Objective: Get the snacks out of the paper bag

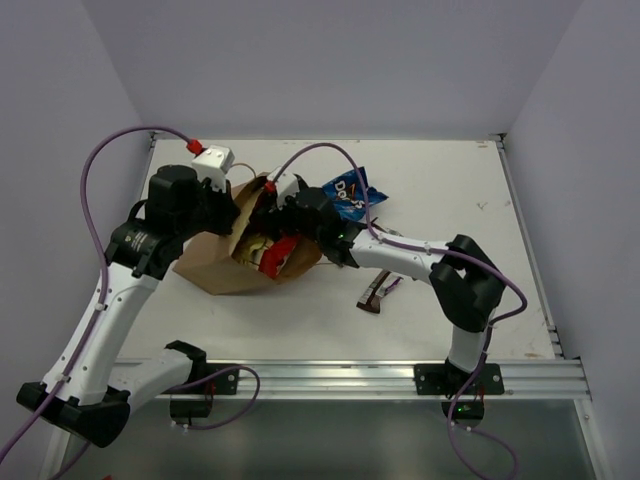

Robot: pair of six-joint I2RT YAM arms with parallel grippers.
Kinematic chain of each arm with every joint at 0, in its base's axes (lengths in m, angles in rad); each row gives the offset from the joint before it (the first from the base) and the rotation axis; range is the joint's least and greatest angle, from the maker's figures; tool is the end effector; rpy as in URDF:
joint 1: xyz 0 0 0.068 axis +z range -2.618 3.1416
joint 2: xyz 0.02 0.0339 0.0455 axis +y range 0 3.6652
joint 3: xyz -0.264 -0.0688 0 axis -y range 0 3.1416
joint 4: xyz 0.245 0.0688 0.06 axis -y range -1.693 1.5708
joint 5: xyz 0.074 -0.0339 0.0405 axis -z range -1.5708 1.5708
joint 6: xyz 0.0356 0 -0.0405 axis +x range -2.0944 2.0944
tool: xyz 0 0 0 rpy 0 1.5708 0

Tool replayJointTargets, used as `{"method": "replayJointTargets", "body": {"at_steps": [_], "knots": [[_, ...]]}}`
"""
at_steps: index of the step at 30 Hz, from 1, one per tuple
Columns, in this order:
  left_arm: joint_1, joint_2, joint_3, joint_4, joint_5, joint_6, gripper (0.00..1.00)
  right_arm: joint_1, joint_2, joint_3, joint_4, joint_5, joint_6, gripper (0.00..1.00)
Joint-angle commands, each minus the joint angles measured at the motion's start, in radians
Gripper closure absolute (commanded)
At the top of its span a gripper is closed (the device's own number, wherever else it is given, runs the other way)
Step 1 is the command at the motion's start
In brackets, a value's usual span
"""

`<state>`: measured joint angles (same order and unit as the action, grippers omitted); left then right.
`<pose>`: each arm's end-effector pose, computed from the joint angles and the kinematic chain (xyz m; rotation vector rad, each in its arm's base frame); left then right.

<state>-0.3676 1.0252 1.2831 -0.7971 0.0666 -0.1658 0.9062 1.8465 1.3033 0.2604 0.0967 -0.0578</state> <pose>0.1845 -0.0736 0.4034 0.2549 2.1176 -0.3872 0.2727 0.3424 0.2617 -0.8113 1.6982 0.4983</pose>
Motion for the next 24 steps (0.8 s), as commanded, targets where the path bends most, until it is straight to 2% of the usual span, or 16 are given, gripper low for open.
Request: {"method": "replayJointTargets", "body": {"at_steps": [1,14,24], "knots": [[0.002,-0.039,0.05,0.024,0.039,-0.011,1.0,-0.006,-0.024,-0.036,0.187,0.155,-0.039,0.2],[0.002,-0.016,0.039,0.009,0.088,-0.005,1.0,-0.006,-0.075,-0.105,0.338,0.131,-0.131,0.19],[0.002,-0.013,0.039,-0.001,0.114,0.014,1.0,-0.004,0.023,0.005,0.275,0.089,-0.157,0.22]]}}
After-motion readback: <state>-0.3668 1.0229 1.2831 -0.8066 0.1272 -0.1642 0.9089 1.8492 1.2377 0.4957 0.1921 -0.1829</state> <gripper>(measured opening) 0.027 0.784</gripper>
